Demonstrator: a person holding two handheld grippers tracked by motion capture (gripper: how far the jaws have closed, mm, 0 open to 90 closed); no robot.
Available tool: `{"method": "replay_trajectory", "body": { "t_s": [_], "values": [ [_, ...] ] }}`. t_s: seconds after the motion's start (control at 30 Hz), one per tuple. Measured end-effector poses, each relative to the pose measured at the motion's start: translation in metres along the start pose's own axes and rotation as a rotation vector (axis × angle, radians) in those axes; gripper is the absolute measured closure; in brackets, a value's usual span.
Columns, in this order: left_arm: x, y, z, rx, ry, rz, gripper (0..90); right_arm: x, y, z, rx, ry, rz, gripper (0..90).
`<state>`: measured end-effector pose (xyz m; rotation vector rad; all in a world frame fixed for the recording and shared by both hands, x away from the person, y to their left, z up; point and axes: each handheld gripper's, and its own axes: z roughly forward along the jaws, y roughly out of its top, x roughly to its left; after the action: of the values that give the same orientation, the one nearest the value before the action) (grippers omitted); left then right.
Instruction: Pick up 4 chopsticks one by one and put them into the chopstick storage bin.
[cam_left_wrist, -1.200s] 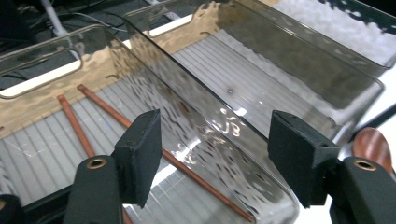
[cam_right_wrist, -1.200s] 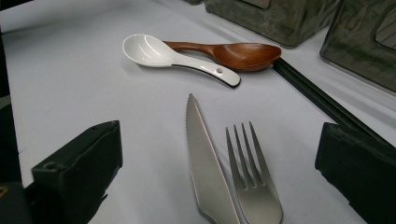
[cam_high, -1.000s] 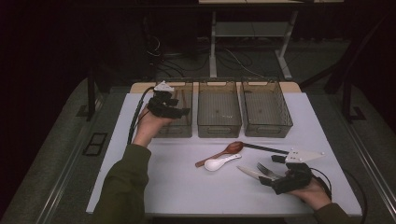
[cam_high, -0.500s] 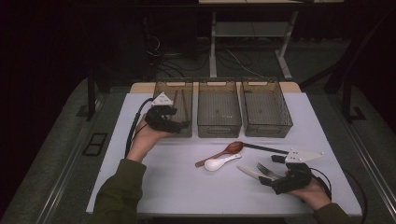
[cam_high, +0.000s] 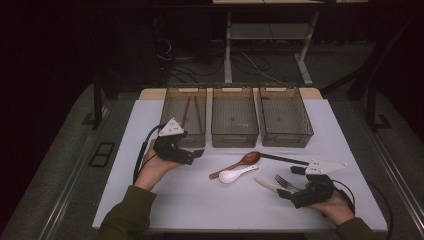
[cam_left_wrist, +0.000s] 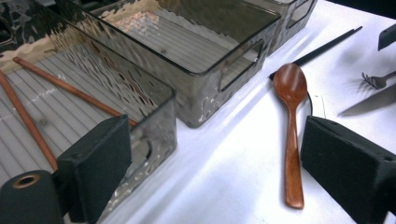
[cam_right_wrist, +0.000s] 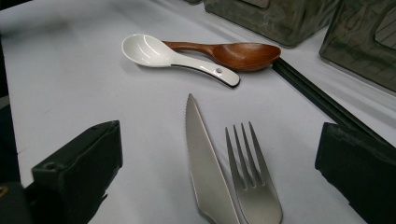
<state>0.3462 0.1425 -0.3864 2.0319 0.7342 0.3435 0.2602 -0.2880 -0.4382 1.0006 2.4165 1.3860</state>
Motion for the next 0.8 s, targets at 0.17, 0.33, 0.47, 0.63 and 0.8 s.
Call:
{"method": "replay_trajectory", "body": {
  "t_s": [0.17,0.33,0.47,0.63,0.8],
  "values": [
    [-0.013,-0.016,-0.008,0.0,-0.011,0.003,1.5,0.0,0.0,0.0,-0.003,0.001,0.003,0.6],
    [-0.022,-0.031,-0.012,0.01,-0.013,-0.008,0.0,0.0,0.0,-0.001,-0.005,0.002,-0.006,0.6],
    [-0.028,-0.04,-0.018,-0.001,-0.023,0.003,0.0,0.0,0.0,-0.001,-0.005,0.001,-0.002,0.6],
    [-0.038,-0.052,-0.022,0.001,-0.042,0.006,0.0,0.0,0.0,-0.001,-0.004,0.0,-0.003,0.6],
    [-0.043,-0.061,-0.028,-0.007,-0.047,0.014,0.0,0.0,0.0,-0.001,-0.003,0.001,-0.005,0.6]
  ]
}}
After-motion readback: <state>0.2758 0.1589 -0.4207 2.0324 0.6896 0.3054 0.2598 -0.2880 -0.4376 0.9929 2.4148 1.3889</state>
